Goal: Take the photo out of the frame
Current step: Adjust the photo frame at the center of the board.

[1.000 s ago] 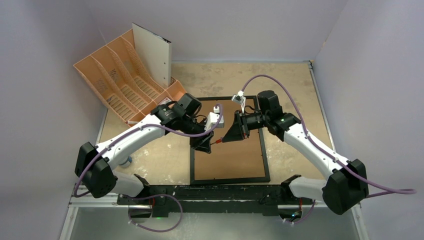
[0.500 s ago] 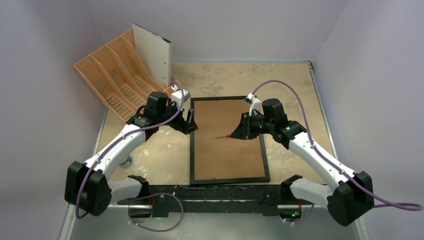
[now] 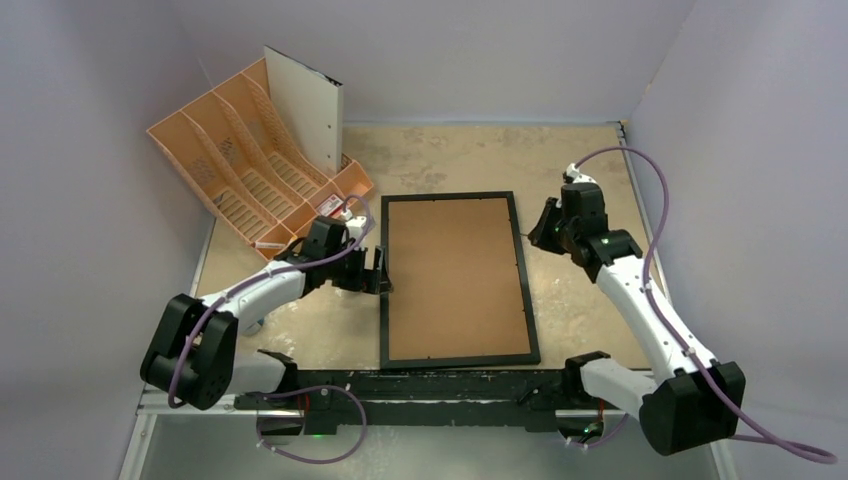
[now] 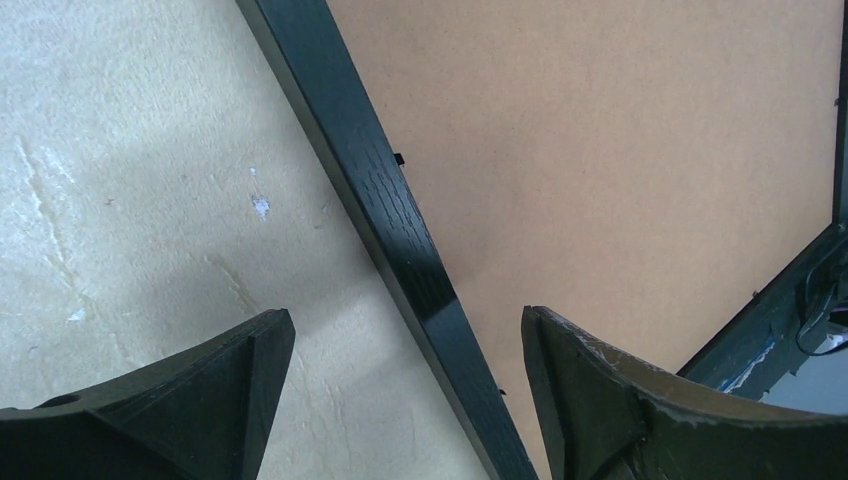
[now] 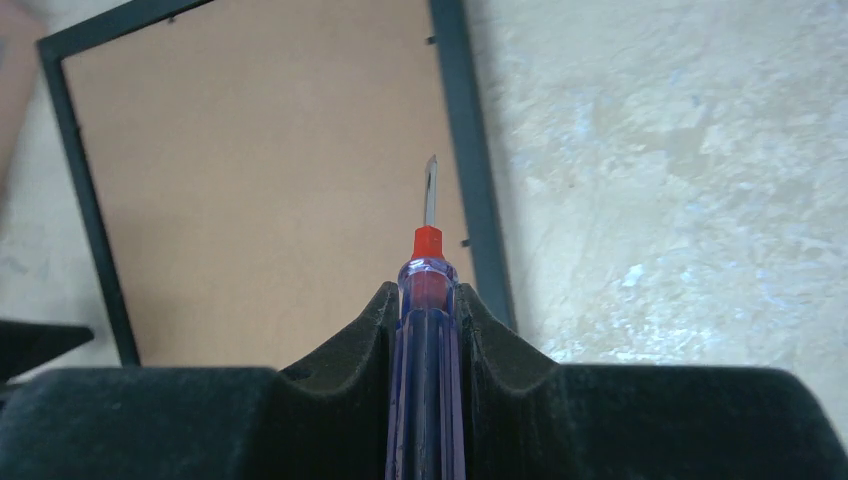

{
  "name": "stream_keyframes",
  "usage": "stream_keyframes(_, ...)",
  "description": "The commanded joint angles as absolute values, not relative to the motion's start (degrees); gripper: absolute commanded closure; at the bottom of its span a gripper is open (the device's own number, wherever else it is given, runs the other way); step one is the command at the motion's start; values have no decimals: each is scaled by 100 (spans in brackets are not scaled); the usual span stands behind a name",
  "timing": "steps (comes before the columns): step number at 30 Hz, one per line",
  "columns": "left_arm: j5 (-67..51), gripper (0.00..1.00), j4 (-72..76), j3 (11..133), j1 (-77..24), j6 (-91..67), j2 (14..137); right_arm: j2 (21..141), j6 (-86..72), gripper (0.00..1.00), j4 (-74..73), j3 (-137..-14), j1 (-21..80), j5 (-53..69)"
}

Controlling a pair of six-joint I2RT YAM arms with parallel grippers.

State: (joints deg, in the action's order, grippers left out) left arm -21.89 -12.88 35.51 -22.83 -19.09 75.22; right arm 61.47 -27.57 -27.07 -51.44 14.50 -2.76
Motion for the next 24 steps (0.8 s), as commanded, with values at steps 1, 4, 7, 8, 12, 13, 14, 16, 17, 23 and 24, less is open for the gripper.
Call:
stream_keyframes(1,-2495,12,-821,3387,-2268,-2150,7489,6407,-2679,100,-2859,-5451,1218,-810)
stream_keyframes(4,-2523,12,-821,3281,-2276,-2180,7481,6575,-2642,100,-2758,-5445,1136,-863)
stream_keyframes(7,-2573,12,-747,3201,-2309,-2240,7467,6822,-2565,100,-2668,-5423,1050,-698)
stream_keyframes(8,-2568,12,-750,3187,-2318,-2241,7468,6874,-2540,100,-2620,-5397,1037,-631)
stream_keyframes(12,-2623,13,-734,3168,-2341,-2248,7482,6989,-2536,100,-2435,-5320,992,-477)
stream_keyframes(13,-2654,13,-715,3169,-2360,-2250,7512,7018,-2519,100,-2407,-5294,971,-464)
stream_keyframes(14,-2684,13,-705,3181,-2390,-2250,7541,7078,-2491,100,-2393,-5291,956,-396)
stream_keyframes(16,-2698,13,-690,3190,-2471,-2258,7593,7230,-2441,100,-2403,-5312,932,-237)
stream_keyframes(17,-2707,13,-659,3190,-2548,-2273,7608,7297,-2421,100,-2370,-5302,936,-120)
stream_keyframes(23,-2709,15,-505,3193,-2941,-2423,7767,7549,-2329,100,-2274,-5375,923,192)
stream_keyframes(24,-2715,16,-473,3187,-2994,-2466,7763,7569,-2315,100,-2250,-5405,923,260)
